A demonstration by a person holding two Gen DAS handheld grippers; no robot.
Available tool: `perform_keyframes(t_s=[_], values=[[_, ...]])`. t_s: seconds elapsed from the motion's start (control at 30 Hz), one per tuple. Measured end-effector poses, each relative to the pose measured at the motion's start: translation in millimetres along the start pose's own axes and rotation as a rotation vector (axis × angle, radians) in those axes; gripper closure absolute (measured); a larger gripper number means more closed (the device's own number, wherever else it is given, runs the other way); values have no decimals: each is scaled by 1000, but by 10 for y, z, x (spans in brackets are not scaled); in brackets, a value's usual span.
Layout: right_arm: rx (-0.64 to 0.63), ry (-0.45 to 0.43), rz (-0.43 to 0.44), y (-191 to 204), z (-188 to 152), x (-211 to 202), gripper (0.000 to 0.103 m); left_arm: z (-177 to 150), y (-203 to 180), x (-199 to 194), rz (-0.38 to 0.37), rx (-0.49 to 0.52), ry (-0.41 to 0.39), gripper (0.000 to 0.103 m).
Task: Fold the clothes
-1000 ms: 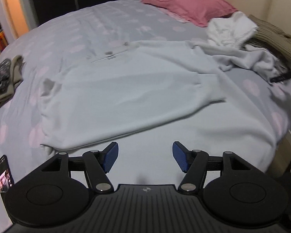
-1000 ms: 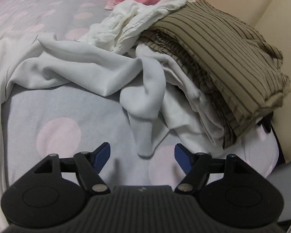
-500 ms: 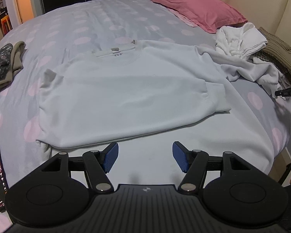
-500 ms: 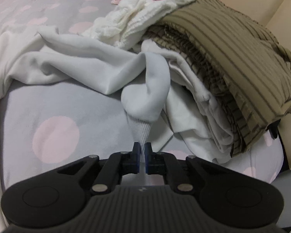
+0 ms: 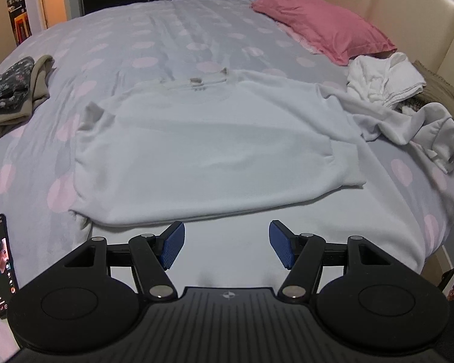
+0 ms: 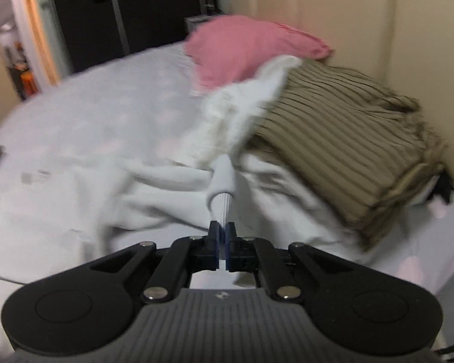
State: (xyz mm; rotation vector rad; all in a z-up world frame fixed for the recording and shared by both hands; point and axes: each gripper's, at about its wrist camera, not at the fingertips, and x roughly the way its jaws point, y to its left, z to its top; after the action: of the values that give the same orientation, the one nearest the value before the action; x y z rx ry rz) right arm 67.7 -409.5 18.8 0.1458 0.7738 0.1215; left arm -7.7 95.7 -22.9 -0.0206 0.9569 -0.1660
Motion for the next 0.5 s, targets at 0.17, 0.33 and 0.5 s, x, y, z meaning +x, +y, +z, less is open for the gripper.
perform_keyframes(t_s=[0.17, 0.33, 0.5], values=[[32, 19, 194, 503, 61, -129, 99, 28, -156, -101, -69, 17, -59, 43], [11, 13, 390, 1115, 122, -299, 99, 47, -351, -200, -160, 58, -127, 43], [-39, 61, 538, 1696, 104, -320, 99, 43, -588, -310, -246, 159, -217, 43]])
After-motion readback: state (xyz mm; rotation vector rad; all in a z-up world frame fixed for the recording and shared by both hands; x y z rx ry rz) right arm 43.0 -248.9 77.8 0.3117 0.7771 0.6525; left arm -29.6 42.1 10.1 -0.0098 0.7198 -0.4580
